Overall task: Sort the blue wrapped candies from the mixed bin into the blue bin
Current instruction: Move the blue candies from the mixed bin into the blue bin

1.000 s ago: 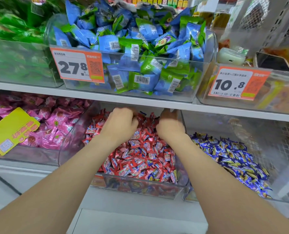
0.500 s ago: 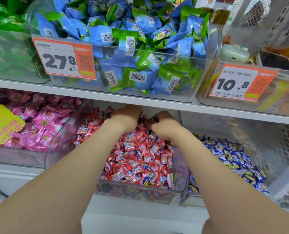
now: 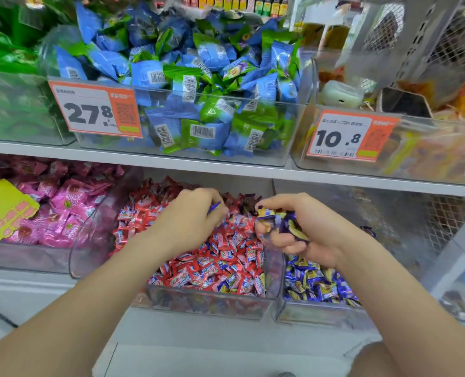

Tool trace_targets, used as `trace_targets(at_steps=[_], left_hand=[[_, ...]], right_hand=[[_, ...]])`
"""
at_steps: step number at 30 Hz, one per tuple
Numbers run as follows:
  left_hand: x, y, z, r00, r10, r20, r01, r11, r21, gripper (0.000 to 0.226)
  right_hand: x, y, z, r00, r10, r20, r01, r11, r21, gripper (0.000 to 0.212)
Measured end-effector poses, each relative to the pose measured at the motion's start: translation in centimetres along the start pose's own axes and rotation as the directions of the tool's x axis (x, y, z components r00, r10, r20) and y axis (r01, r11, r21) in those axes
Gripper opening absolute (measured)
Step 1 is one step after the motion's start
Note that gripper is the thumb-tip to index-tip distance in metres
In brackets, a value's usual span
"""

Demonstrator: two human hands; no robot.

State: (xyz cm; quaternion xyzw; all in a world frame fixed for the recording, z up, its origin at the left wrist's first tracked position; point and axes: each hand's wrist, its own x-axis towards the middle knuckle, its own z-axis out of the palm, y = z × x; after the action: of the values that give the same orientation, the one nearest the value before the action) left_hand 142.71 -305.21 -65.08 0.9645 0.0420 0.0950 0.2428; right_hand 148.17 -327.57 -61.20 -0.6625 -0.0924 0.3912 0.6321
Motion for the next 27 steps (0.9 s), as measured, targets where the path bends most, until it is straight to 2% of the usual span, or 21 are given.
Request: trace_targets(at_steps=[2, 5, 8, 12, 15, 18, 19, 20, 23, 25, 27], left_hand=[[-1.7, 1.6, 0.2, 0.998, 0.013, 0.057, -0.010, 0.998, -0.057, 0.024], [-3.2, 4.9, 0.8, 0.991, 0.043, 0.127, -0.018, 0.981, -0.192, 0.025], [-3.4, 8.8, 1.9, 0.988, 0.113, 0.105, -0.081, 0.958, -0.274, 0.019], [-1.9, 13.3, 3.9, 0.969, 0.231, 0.092, -0.203, 0.947, -0.248, 0.017], [-0.1, 15.5, 6.4, 0.957, 0.254, 0.142, -0.229, 0.958, -0.172, 0.017], [0.9, 16.1, 8.0, 0.914, 0.233, 0.331, -0.190, 0.969, -0.158, 0.048], [0.9, 15.9, 8.1, 0.904, 0.242, 0.352, -0.206, 0.969, -0.137, 0.052], [0.8, 15.6, 8.2, 0.907, 0.266, 0.327, -0.240, 0.963, -0.120, 0.051], [-0.2, 14.0, 7.7, 0.922, 0.376, 0.090, -0.374, 0.927, -0.037, 0.037], [-1.2, 12.5, 6.6, 0.925, 0.379, -0.012, -0.378, 0.926, 0.016, 0.021], [-1.9, 10.8, 5.1, 0.948, 0.319, -0.003, -0.319, 0.948, 0.005, 0.012]], right_hand=[[-1.8, 0.4, -2.0, 0.988, -0.067, -0.141, 0.030, 0.968, -0.250, 0.017], [-2.8, 2.4, -6.6, 0.910, -0.187, -0.370, -0.062, 0.821, -0.567, 0.019], [-3.5, 4.5, -10.5, 0.879, -0.298, -0.371, -0.081, 0.674, -0.735, 0.028], [-5.1, 5.8, -13.1, 0.907, -0.310, -0.284, -0.043, 0.604, -0.796, 0.063], [-5.7, 6.2, -14.0, 0.879, -0.371, -0.301, -0.055, 0.547, -0.835, 0.060], [-6.1, 6.0, -14.2, 0.835, -0.407, -0.370, -0.103, 0.545, -0.832, 0.054], [-6.1, 5.9, -13.8, 0.835, -0.410, -0.366, -0.113, 0.523, -0.845, 0.052], [-6.1, 6.0, -13.4, 0.846, -0.404, -0.348, -0.117, 0.497, -0.860, 0.051], [-5.9, 5.9, -11.1, 0.877, -0.421, -0.232, -0.039, 0.418, -0.908, 0.046], [-5.6, 5.5, -8.6, 0.853, -0.495, -0.165, 0.046, 0.386, -0.921, 0.038], [-5.3, 4.9, -5.5, 0.801, -0.588, -0.113, 0.150, 0.380, -0.913, 0.032]])
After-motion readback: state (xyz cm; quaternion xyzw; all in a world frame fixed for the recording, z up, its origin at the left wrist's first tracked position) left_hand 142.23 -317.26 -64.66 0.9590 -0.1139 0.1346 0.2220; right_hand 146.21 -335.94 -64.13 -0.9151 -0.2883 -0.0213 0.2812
